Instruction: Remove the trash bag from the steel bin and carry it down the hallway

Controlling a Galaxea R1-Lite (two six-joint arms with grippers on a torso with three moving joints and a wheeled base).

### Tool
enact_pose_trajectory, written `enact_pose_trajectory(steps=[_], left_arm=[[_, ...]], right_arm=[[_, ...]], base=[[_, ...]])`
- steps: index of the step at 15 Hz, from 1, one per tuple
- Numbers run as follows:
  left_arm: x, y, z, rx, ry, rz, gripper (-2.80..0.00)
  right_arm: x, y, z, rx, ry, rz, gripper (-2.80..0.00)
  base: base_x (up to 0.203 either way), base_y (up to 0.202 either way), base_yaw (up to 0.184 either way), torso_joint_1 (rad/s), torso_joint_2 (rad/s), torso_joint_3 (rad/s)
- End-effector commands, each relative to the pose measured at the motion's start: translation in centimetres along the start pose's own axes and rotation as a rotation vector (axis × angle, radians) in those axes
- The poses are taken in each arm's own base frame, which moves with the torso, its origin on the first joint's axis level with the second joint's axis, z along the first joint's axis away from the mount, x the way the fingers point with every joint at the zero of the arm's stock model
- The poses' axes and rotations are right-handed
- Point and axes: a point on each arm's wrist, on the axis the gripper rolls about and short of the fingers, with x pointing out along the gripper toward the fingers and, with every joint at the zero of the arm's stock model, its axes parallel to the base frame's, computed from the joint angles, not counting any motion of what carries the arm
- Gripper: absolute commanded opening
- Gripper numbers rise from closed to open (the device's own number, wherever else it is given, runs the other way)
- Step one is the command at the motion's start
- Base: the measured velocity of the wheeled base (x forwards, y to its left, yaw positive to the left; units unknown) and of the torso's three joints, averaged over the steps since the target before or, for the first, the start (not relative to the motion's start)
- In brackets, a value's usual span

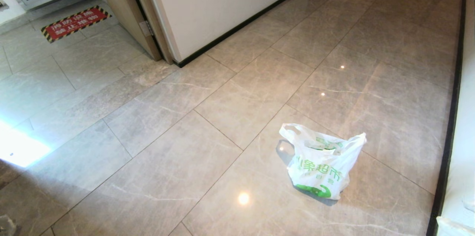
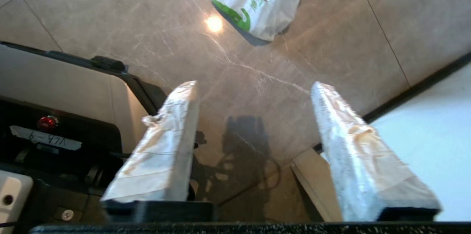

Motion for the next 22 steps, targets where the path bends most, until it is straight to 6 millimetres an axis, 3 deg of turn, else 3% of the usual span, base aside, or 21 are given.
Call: enact_pose_trajectory(steps=[1, 6, 13, 16, 22], left_arm=[[0.0, 0.0, 0.0, -0.001, 0.000, 0.001, -2.80], [0.0, 0.0, 0.0, -0.001, 0.000, 0.001, -2.80], [0.0, 0.0, 0.0, 0.001, 0.000, 0.001, -2.80], [0.0, 0.0, 0.0, 0.001, 0.000, 0.001, -2.80], [0.0, 0.0, 0.0, 0.001, 0.000, 0.001, -2.80]], right_arm=[[-1.3, 0.0, -2.9, 0.049, -0.036, -0.073, -2.80], [-1.7, 0.9, -7.7, 0.191, -0.011, -0.181, -2.80], [-1.8, 2.2, -11.5, 0.184, -0.429, -0.167, -2.80], [-2.0, 2.4, -12.0, 0.209, -0.566, -0.166, -2.80], [-2.0, 2.4, -12.0, 0.233, -0.568, -0.162, -2.80]], base=[[0.000, 0.000, 0.000, 0.000, 0.00, 0.000], [0.000, 0.000, 0.000, 0.000, 0.00, 0.000], [0.000, 0.000, 0.000, 0.000, 0.00, 0.000], [0.000, 0.000, 0.000, 0.000, 0.00, 0.000], [0.000, 0.000, 0.000, 0.000, 0.00, 0.000]])
